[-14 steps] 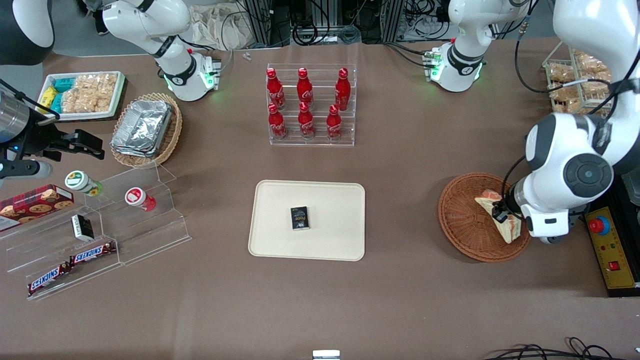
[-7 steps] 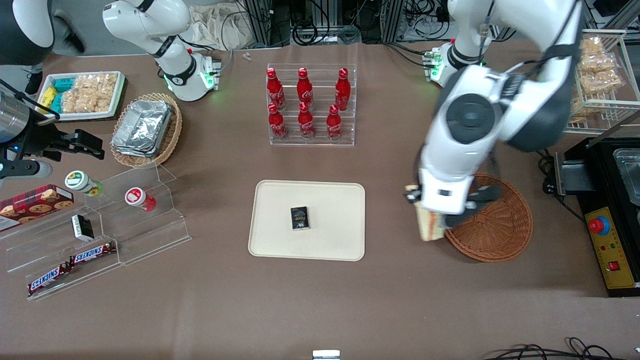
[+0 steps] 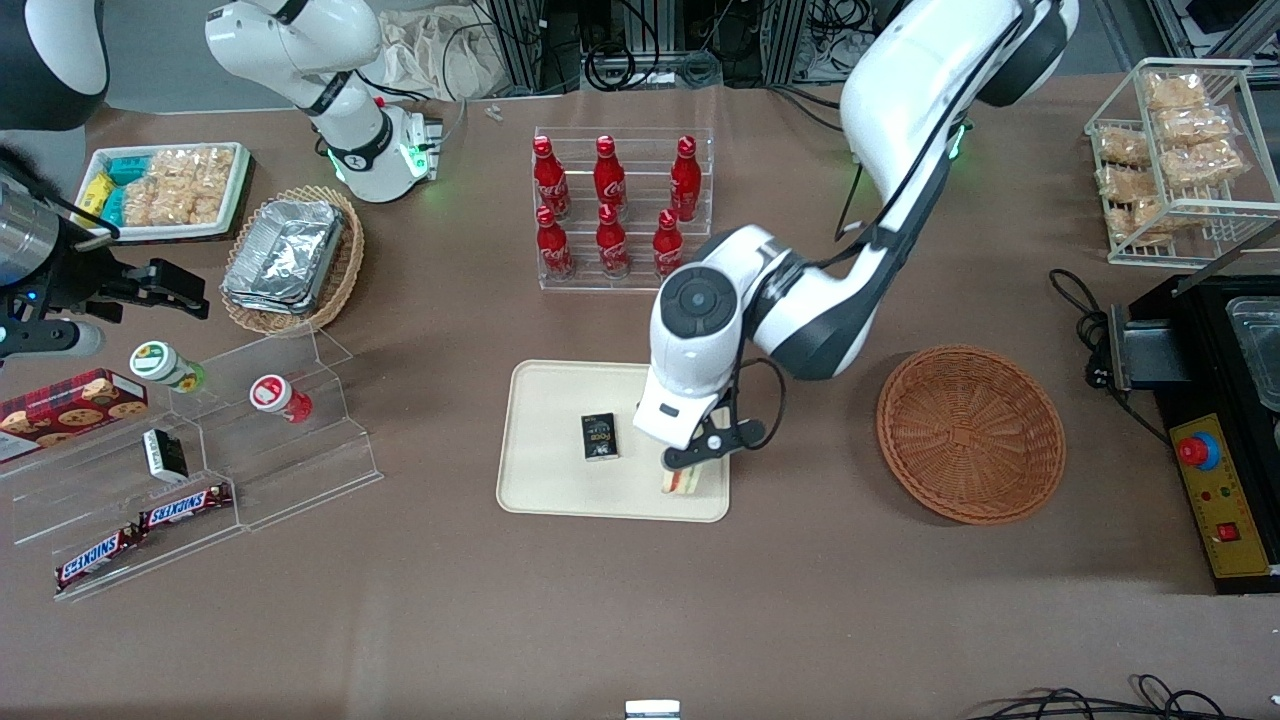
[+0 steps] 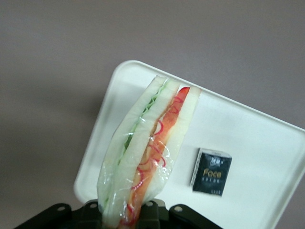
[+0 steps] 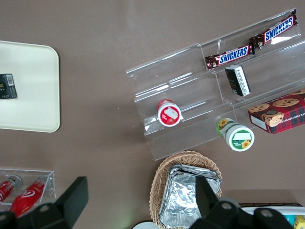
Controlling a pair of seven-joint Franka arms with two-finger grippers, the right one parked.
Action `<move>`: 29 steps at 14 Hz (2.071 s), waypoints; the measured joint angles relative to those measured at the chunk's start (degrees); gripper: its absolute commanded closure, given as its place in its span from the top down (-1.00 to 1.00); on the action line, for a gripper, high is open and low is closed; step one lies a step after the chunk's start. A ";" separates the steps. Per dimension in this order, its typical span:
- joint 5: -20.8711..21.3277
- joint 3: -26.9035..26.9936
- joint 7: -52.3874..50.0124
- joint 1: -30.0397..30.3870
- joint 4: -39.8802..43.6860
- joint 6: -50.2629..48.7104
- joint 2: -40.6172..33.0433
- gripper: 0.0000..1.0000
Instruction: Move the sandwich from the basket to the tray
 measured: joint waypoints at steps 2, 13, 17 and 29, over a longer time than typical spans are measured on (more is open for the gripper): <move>2.68 0.39 0.56 0.10 0.22 1.94 3.54 -1.00; 4.13 0.48 0.59 0.13 -0.52 1.97 5.97 1.00; 4.12 0.72 0.47 1.78 0.90 -1.00 2.41 1.00; -4.58 0.80 32.13 21.79 -24.75 -15.23 -34.03 1.00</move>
